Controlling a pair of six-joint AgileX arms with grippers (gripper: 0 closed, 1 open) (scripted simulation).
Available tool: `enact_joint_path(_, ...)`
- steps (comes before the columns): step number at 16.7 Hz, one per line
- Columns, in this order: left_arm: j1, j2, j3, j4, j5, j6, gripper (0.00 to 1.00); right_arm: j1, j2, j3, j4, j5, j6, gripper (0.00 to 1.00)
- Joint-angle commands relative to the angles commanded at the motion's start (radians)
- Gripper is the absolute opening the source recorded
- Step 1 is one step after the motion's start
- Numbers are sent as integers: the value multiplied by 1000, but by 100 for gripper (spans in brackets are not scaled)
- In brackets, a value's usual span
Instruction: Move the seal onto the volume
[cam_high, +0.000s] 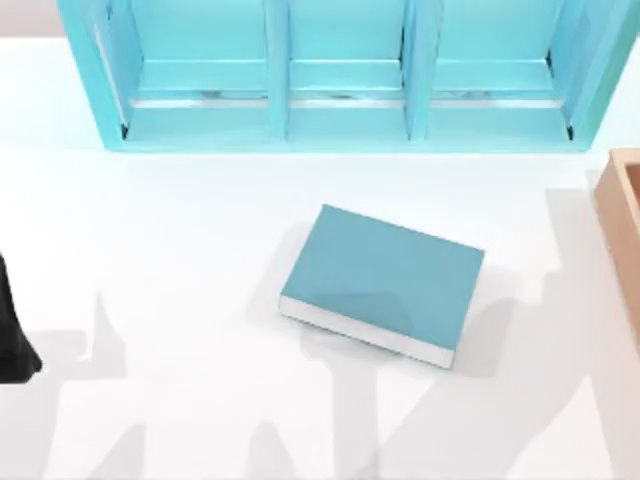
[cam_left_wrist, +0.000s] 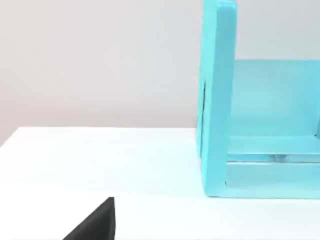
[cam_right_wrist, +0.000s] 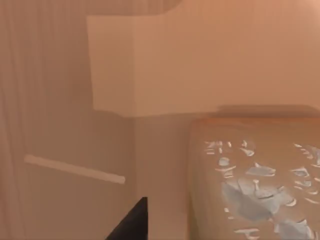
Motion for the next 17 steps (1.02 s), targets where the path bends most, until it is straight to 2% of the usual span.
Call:
enact_joint_path(8, 0, 0, 0, 0, 0, 0, 100, 0, 0, 0, 0, 0, 0, 2)
enact_joint_path(17, 0, 0, 0, 0, 0, 0, 100, 0, -2, 1, 0, 0, 1, 0)
